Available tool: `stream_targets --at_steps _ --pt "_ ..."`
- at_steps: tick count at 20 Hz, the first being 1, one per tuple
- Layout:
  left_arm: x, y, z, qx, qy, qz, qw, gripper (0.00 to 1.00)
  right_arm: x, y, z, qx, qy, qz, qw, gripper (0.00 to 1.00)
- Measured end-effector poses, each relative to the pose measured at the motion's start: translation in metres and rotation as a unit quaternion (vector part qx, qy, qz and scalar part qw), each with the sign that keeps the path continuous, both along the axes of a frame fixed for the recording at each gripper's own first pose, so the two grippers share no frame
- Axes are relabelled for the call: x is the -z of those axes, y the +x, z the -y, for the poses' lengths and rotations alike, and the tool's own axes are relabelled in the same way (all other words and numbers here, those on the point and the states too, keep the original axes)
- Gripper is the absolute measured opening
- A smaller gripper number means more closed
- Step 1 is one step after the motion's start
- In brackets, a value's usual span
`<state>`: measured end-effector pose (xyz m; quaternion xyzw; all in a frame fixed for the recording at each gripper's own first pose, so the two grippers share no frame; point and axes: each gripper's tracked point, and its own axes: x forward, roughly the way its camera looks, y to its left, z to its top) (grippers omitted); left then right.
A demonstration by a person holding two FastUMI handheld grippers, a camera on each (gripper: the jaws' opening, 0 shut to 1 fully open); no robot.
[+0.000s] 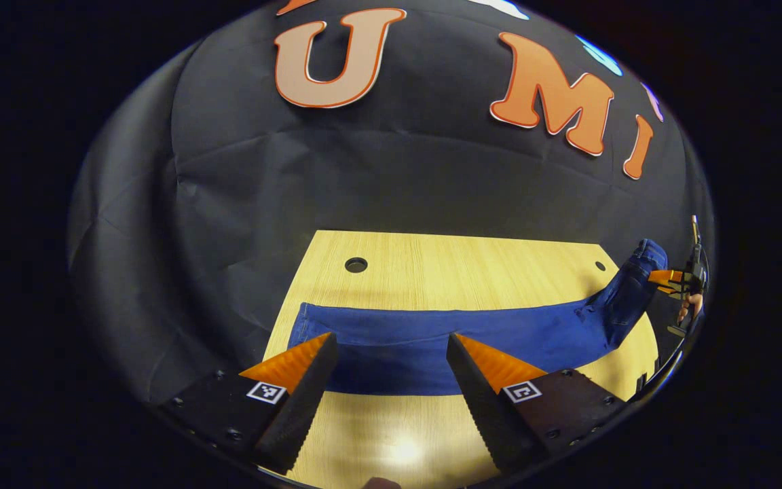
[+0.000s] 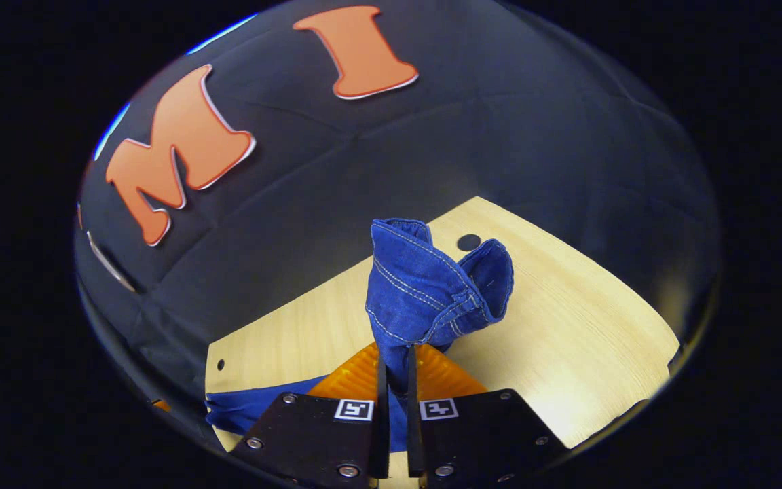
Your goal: Grasp the waist and the cuffs of the jeans and fold them to make the two legs overlap; first hold the waist and fold one-third of the jeans toward the cuffs, then hold the cuffs and fold the remaining one-third in the same direction to finish folding.
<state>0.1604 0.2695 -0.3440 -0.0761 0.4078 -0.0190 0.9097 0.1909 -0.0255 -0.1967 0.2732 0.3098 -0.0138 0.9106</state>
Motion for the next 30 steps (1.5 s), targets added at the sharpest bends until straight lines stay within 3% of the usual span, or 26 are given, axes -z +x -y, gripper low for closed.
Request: stream_targets --at_steps 11,16,19,20,24,25,26,27,29,30 --pt "0.037 -0.016 -0.039 -0.064 -0.043 -0.036 0.996 0.99 -0.012 0.015 -0.155 -0.145 -0.045 0.028 0.988 0.11" --pt "0.059 -0.024 -0.06 -0.089 -0.057 -0.061 0.993 0.98 -0.006 0.016 -0.204 -0.17 -0.08 0.016 0.982 0.1" --pt "0.076 -0.026 -0.067 -0.099 -0.073 -0.08 0.989 0.98 -0.005 0.003 -0.239 -0.202 -0.043 0.014 0.978 0.21" --pt "0.087 -0.029 -0.071 -0.104 -0.081 -0.088 0.987 0.98 -0.004 -0.003 -0.254 -0.213 -0.033 0.014 0.976 0.31" --pt "0.122 -0.036 -0.082 -0.129 -0.134 -0.124 0.975 0.99 -0.013 -0.012 -0.281 -0.23 -0.028 0.025 0.973 0.34" --pt "0.129 -0.038 -0.086 -0.138 -0.148 -0.133 0.97 0.99 -0.014 -0.012 -0.28 -0.23 -0.038 0.03 0.972 0.4" --pt "0.137 -0.04 -0.087 -0.145 -0.166 -0.14 0.965 0.98 -0.02 -0.013 -0.278 -0.227 -0.044 0.035 0.972 0.54" --pt "0.143 -0.042 -0.09 -0.155 -0.182 -0.148 0.96 0.98 -0.026 -0.013 -0.275 -0.221 -0.048 0.042 0.973 0.54" --pt "0.156 -0.045 -0.099 -0.181 -0.219 -0.166 0.944 0.98 -0.037 -0.012 -0.262 -0.205 -0.061 0.056 0.975 0.64" --pt "0.163 -0.049 -0.101 -0.193 -0.241 -0.175 0.935 0.98 -0.042 -0.012 -0.254 -0.196 -0.071 0.062 0.976 0.74"
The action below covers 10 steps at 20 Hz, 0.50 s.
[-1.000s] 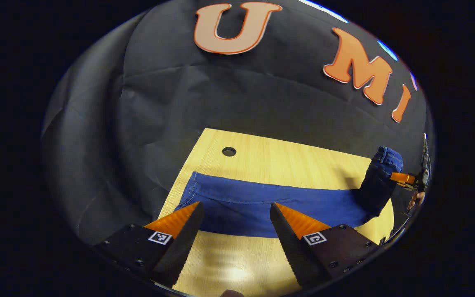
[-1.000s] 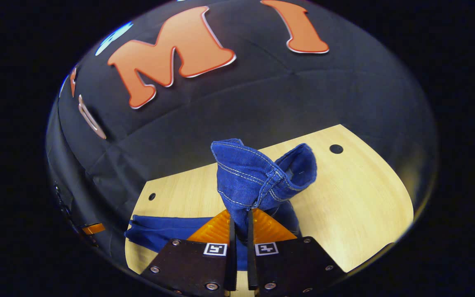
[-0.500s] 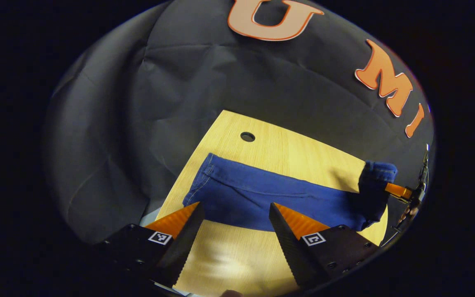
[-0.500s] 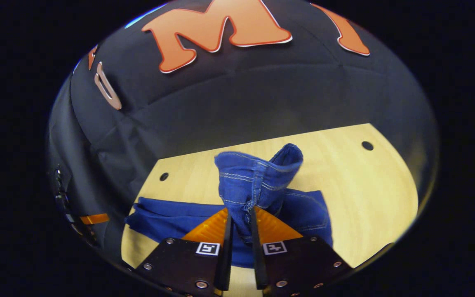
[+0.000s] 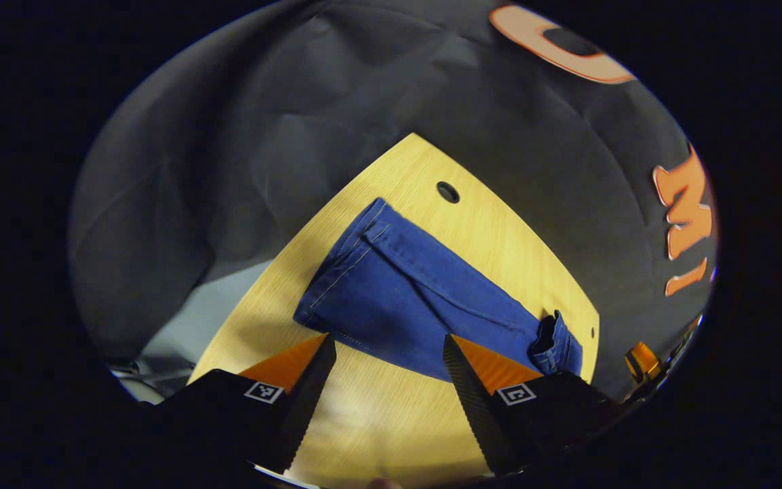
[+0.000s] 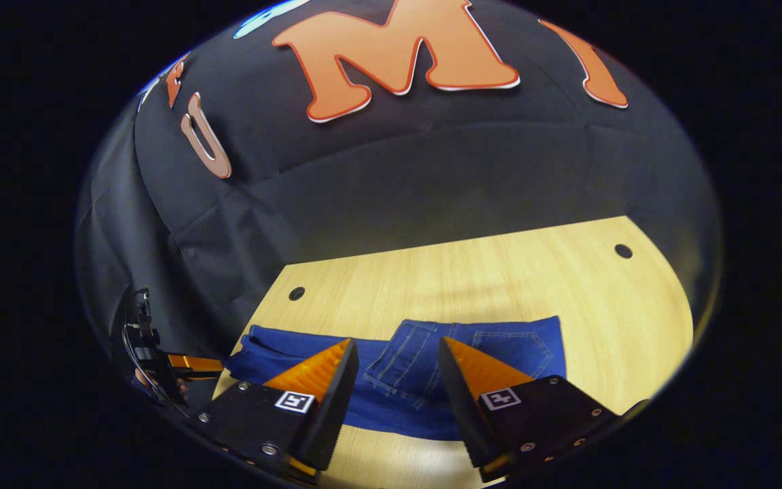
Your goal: Grasp the waist and the cuffs of the jeans and fold them to make the two legs overlap; first hold the waist and fold one-third of the jeans toward the cuffs, then hold the cuffs and fold the remaining one-third in the same direction to finish folding.
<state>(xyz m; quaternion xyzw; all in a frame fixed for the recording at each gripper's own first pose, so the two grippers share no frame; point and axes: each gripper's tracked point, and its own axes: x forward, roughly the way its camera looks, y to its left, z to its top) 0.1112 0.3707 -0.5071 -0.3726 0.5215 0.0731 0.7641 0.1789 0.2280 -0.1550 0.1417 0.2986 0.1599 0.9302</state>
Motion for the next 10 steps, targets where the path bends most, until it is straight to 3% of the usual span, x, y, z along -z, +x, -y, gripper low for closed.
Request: stream_targets --at_steps 1,3,6,10 --pt "0.008 -0.003 -0.003 -0.015 -0.024 -0.008 1.0 0.98 -0.004 0.0 0.01 0.011 -0.012 0.007 1.0 0.81" --pt "0.025 -0.007 -0.008 -0.047 -0.056 -0.024 0.997 0.98 -0.01 -0.005 0.025 0.026 -0.029 0.016 0.999 0.86" --pt "0.043 -0.005 -0.017 -0.081 -0.072 -0.033 0.994 0.98 -0.02 -0.01 0.042 0.046 -0.039 0.025 0.998 0.9" --pt "0.046 0.004 -0.026 -0.097 -0.09 -0.014 0.991 0.96 -0.032 -0.016 0.049 0.063 -0.031 0.031 0.997 0.93"
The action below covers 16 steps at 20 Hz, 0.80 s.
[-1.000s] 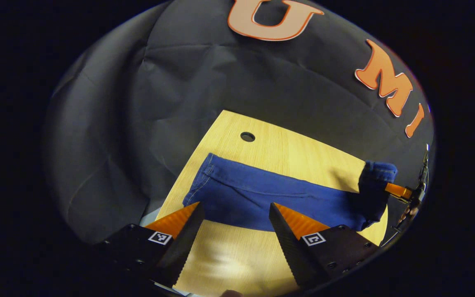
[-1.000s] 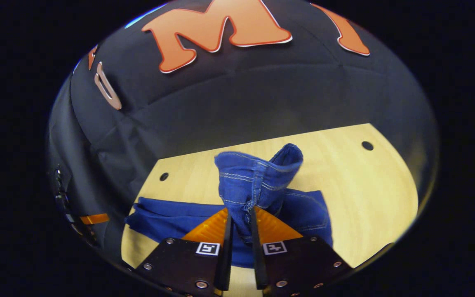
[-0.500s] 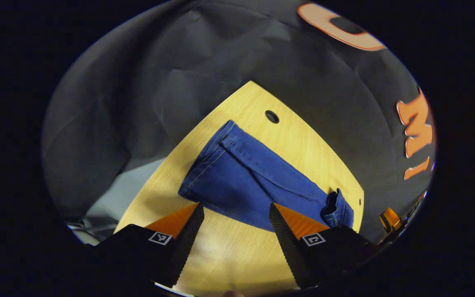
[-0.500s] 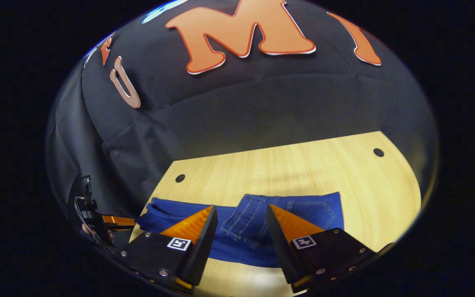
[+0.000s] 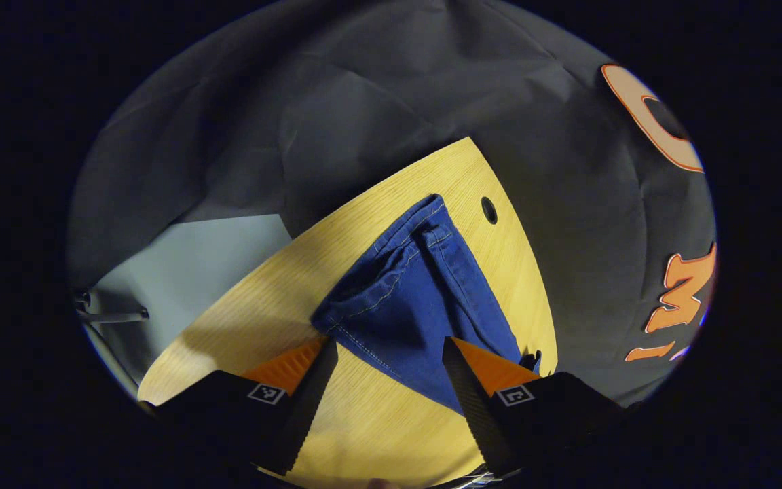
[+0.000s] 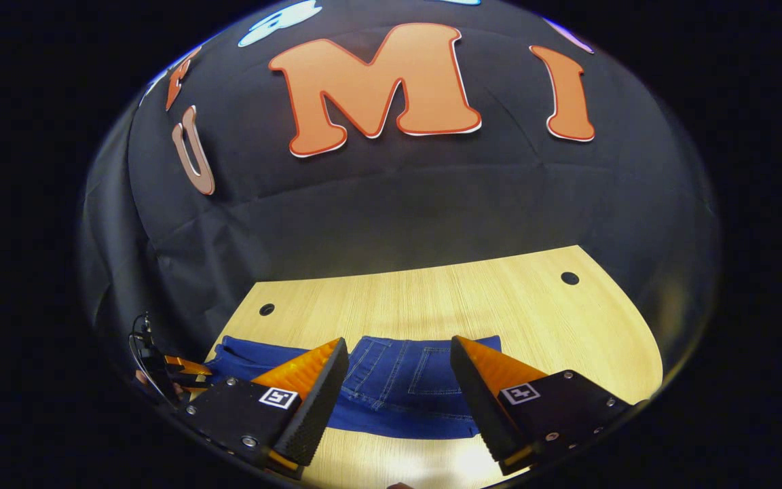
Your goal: Grasp the waist and the cuffs of the jeans and fold them to make the two legs overlap; first hold the waist and fold one-third of the jeans toward the cuffs, then hold the cuffs and fold the remaining one-third in the same direction to finish folding.
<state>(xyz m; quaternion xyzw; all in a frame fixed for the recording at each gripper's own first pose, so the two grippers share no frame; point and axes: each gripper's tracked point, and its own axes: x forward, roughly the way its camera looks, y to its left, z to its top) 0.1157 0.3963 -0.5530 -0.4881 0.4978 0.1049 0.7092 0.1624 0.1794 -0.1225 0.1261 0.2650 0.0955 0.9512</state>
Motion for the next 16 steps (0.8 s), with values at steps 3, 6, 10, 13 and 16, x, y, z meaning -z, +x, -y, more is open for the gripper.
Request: stream_targets --at_steps 3,6,10,13,16 --pt "0.002 0.014 -0.001 -0.014 -0.016 0.019 1.0 0.96 -0.005 -0.006 0.005 0.007 0.002 0.002 1.0 0.94" --pt "0.004 0.04 0.007 -0.044 -0.042 0.049 0.997 0.95 -0.008 -0.014 0.01 0.011 -0.004 0.0 1.0 0.94" --pt "0.01 0.057 0.014 -0.041 -0.034 0.063 0.997 0.89 -0.011 -0.026 0.02 0.013 -0.014 0.001 1.0 0.94" --pt "0.031 0.05 0.01 -0.053 -0.004 0.026 0.998 0.33 -0.019 -0.028 0.033 0.02 -0.017 0.01 1.0 0.94" --pt "0.0 0.055 0.012 -0.057 -0.002 0.073 0.996 0.1 -0.019 -0.026 0.045 0.029 -0.009 0.013 0.999 0.94"
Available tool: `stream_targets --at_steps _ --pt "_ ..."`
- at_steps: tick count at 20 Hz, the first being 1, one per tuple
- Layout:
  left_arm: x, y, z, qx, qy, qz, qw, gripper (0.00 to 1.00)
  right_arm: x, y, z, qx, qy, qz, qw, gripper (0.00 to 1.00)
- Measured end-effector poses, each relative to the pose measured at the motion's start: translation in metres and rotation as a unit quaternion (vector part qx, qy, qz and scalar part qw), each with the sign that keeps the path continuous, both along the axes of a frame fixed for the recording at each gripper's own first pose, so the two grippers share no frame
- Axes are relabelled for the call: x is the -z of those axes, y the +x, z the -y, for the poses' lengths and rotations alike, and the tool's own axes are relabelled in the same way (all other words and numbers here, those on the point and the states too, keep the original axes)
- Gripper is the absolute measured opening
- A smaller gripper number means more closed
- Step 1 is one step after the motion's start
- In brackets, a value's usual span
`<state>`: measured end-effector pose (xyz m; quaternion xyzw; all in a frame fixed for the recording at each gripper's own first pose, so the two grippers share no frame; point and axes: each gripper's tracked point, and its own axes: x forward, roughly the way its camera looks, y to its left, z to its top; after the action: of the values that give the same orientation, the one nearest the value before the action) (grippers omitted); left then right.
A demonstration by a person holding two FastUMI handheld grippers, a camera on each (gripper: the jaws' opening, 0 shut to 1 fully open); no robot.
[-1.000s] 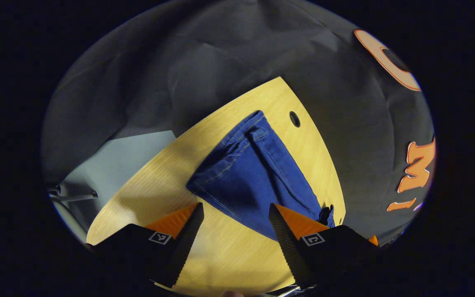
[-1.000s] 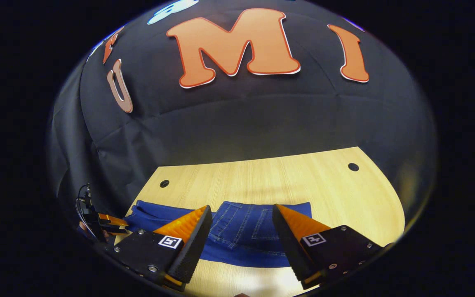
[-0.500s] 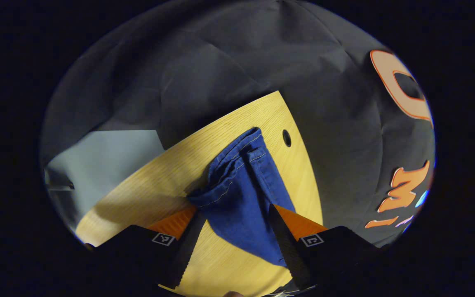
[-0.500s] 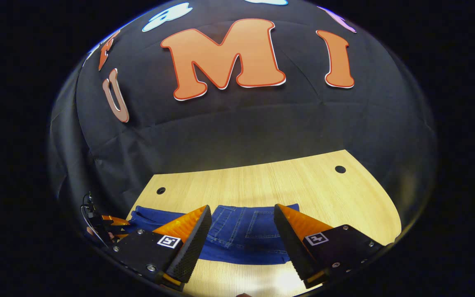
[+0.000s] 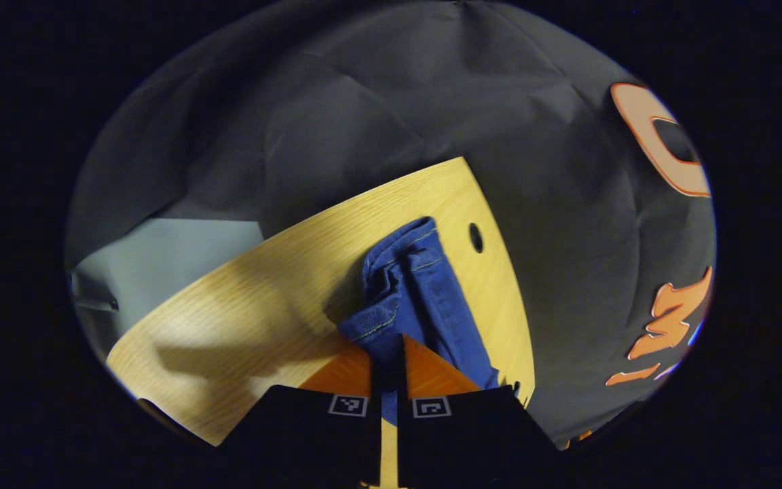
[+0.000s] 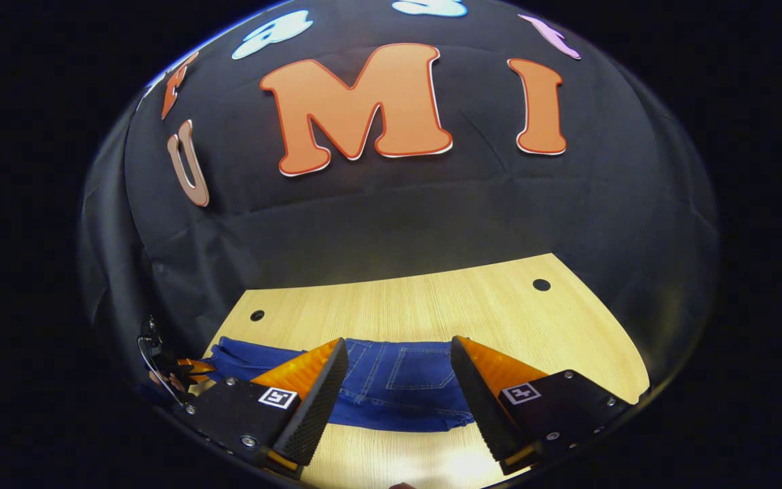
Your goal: Grasp the waist and the cuffs of the jeans and fold them to make the two legs overlap; first hold the waist and fold one-third of the jeans toward the cuffs, then hold the cuffs and fold the remaining one-third in the same direction to finish folding.
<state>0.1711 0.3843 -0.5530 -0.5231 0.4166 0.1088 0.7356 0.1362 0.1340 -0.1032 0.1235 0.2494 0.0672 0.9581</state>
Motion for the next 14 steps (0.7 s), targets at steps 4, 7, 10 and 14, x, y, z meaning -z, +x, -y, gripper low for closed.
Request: stream_targets --at_steps 4,7,10,14 --pt "-0.052 0.005 0.003 0.039 0.04 0.063 0.996 0.09 -0.002 0.002 0.005 -0.009 0.0 0.009 1.0 0.94" --pt "-0.093 0.013 0.016 0.057 0.073 0.101 0.991 0.1 -0.003 0.008 0.005 -0.018 0.011 0.015 1.0 0.95" --pt "-0.13 0.021 0.035 0.088 0.104 0.131 0.982 0.09 -0.006 0.012 0.008 -0.03 0.017 0.024 0.999 0.95" --pt "-0.182 0.032 0.068 0.117 0.145 0.167 0.968 0.09 -0.01 0.017 0.018 -0.037 0.025 0.035 0.998 0.95"
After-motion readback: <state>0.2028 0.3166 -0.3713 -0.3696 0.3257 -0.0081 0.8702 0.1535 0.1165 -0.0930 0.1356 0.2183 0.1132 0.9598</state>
